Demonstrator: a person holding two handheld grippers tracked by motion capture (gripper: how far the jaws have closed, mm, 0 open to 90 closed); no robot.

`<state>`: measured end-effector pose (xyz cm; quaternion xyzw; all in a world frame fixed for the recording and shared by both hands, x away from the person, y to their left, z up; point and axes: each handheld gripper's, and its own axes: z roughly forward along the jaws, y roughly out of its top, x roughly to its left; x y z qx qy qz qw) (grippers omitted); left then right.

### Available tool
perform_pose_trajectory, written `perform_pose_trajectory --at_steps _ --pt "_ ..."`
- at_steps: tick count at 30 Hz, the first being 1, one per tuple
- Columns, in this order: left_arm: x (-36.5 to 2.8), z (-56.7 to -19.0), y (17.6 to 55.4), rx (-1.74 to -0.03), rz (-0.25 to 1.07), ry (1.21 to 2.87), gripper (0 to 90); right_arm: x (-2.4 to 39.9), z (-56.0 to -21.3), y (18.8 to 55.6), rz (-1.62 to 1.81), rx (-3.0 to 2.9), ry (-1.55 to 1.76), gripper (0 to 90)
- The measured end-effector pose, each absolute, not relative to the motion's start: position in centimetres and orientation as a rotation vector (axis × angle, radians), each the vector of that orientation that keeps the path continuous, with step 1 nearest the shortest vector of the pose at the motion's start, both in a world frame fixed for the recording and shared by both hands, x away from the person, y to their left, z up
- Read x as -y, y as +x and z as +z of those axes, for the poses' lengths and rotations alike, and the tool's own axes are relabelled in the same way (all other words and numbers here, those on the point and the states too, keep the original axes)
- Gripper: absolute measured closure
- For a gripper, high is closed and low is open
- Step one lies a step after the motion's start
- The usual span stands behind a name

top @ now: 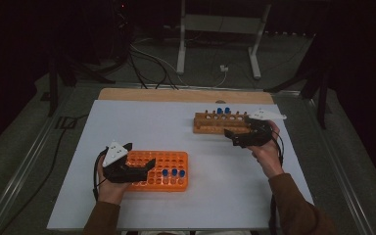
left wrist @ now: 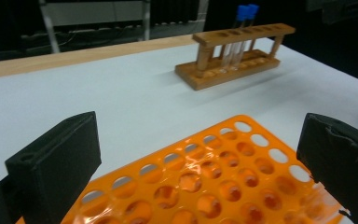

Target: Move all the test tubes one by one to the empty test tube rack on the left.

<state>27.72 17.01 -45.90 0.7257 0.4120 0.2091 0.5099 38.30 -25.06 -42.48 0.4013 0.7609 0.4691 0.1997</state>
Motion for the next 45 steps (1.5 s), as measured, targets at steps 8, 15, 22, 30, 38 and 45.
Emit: perform_pose_trajectory --at_steps 8,15,22,30,38,45 --pt "-17.3 -46.4 27.8 -1.015 0.496 1.742 0.6 24.4 -42.6 41.1 1.282 -2.129 1.167 5.1" --pt "-17.2 -46.7 27.8 -1.022 0.491 1.753 0.6 24.2 -44.1 43.6 1.240 -2.113 1.235 32.9" --pt "-17.4 -46.8 27.8 -1.031 0.493 1.741 0.6 23.3 -45.6 44.6 1.168 -2.054 1.209 61.2" --pt "-17.0 -46.9 27.7 -1.027 0.492 1.749 0.6 22.8 -46.4 45.2 1.168 -2.026 1.236 72.4" --pt "-16.9 -47.0 27.7 -1.028 0.489 1.753 0.6 22.2 -46.6 44.9 1.198 -2.022 1.238 76.0" --pt "-16.8 -47.0 27.6 -1.025 0.486 1.756 0.6 22.4 -46.6 44.8 1.208 -2.008 1.273 76.5"
